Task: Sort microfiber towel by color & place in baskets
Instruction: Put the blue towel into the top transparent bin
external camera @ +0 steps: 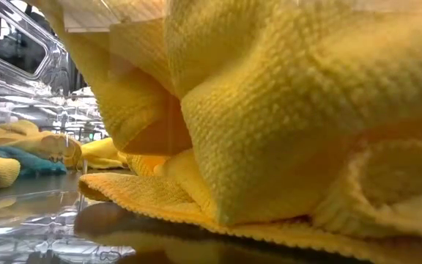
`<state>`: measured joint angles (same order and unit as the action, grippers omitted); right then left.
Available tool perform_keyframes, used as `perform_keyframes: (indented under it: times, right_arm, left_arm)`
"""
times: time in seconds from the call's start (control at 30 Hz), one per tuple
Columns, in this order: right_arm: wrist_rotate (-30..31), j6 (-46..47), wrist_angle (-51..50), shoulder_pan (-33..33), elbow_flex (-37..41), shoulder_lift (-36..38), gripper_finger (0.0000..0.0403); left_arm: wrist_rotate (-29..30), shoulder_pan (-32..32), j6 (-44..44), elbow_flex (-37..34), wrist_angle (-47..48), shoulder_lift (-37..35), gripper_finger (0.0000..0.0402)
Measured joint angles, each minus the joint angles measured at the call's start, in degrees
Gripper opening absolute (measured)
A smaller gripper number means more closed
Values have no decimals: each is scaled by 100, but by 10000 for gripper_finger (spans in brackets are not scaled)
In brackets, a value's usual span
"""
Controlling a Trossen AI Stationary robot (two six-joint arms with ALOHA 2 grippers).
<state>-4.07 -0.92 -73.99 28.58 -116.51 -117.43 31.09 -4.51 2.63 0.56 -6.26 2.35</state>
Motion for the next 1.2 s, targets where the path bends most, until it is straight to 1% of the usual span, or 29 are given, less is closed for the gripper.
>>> perform_keyframes:
  times: [0.23,0.4,0.7,0.83,1.0,1.2]
  right_arm:
    - [-23,912,-953,256,-12,-2,248]
    - [51,1619,-1447,556,-12,2,248]
    - [1083,2662,-1515,1253,-12,212,248]
    - [1426,2797,-1467,1534,14,209,240]
    - [1641,2871,-1427,1726,322,203,225]
    - [1593,2740,-1087,1772,1113,279,211]
  left_arm:
    - [0,2,0,0,22,-2,338]
    - [0,2,4,3,216,0,338]
    - [0,0,4,9,256,-1,338]
    - [0,2,8,9,262,0,338]
    - [0,0,11,9,264,-2,338]
    - [0,1,14,9,258,-1,338]
